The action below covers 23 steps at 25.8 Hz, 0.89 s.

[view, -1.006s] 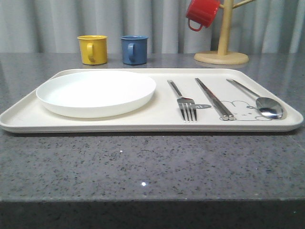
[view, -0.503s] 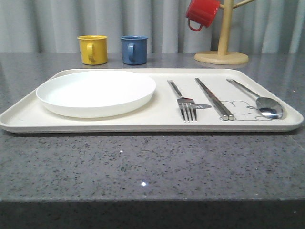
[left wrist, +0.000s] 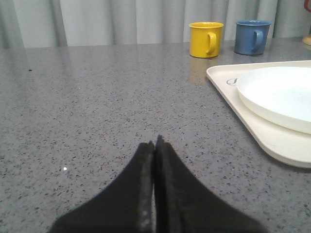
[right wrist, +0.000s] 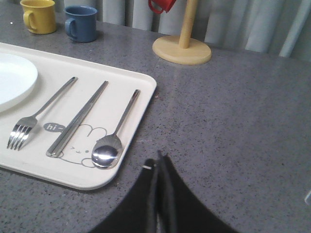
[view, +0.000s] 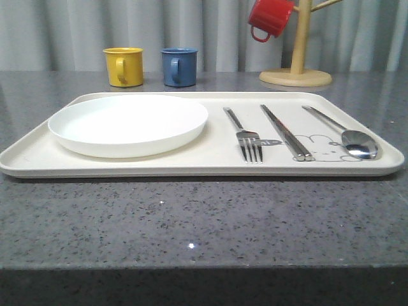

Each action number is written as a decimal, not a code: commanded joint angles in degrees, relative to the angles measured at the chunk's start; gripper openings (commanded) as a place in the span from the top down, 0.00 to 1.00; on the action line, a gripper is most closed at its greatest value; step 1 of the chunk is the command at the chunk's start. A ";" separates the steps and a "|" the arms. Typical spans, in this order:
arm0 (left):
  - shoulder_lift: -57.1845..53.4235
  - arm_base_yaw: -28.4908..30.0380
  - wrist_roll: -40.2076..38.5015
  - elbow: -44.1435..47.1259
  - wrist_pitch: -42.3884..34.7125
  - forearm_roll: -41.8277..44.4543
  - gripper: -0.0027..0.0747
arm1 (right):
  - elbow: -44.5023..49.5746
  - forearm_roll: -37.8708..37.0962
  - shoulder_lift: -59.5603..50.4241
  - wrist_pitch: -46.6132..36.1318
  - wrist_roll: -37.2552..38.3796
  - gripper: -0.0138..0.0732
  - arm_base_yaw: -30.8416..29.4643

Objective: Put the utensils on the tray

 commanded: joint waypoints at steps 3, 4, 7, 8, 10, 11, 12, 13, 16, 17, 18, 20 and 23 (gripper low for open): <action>-1.21 0.05 -0.51 0.09 -5.06 -0.57 0.99 | 8.31 0.49 -2.24 -15.59 -0.37 0.92 -4.78; -1.21 0.05 -0.51 0.09 -5.06 -0.57 0.99 | 10.41 1.19 -3.60 -17.46 -0.37 0.92 -6.25; -1.21 0.05 -0.51 0.09 -5.06 -0.57 0.99 | 16.07 3.32 -7.81 -20.66 -0.37 0.92 -10.28; -1.21 0.05 -0.51 0.09 -5.06 -0.57 0.99 | 17.48 3.88 -9.37 -20.57 -0.37 0.92 -11.26; -1.21 0.05 -0.51 0.09 -5.06 -0.57 0.99 | 19.82 5.49 -11.93 -20.50 -0.37 0.92 -12.93; -1.21 0.05 -0.51 0.09 -5.06 -0.57 0.99 | 21.05 6.42 -13.19 -20.50 -0.37 0.92 -13.37; -1.21 0.05 -0.51 0.09 -5.06 -0.57 0.99 | 22.09 7.22 -14.21 -20.55 -0.37 0.92 -13.65; -1.21 0.05 -0.51 0.09 -5.06 -0.57 0.99 | 22.90 7.80 -15.39 -20.37 -0.37 0.92 -13.66; -1.21 0.05 -0.51 0.09 -5.06 -0.57 0.99 | 22.75 7.87 -15.84 -17.37 -0.37 0.92 -13.66; -1.21 0.05 -0.51 0.09 -5.06 -0.57 0.99 | 22.75 7.87 -15.84 -17.37 -0.37 0.92 -13.66; -1.21 0.05 -0.51 0.09 -5.06 -0.57 0.99 | 22.75 7.87 -15.84 -17.37 -0.37 0.92 -13.66; -1.21 0.05 -0.51 0.09 -5.06 -0.57 0.99 | 22.75 7.87 -15.84 -17.37 -0.37 0.92 -13.66; -1.21 0.05 -0.51 0.09 -5.06 -0.57 0.99 | 22.75 7.87 -15.84 -17.37 -0.37 0.92 -13.66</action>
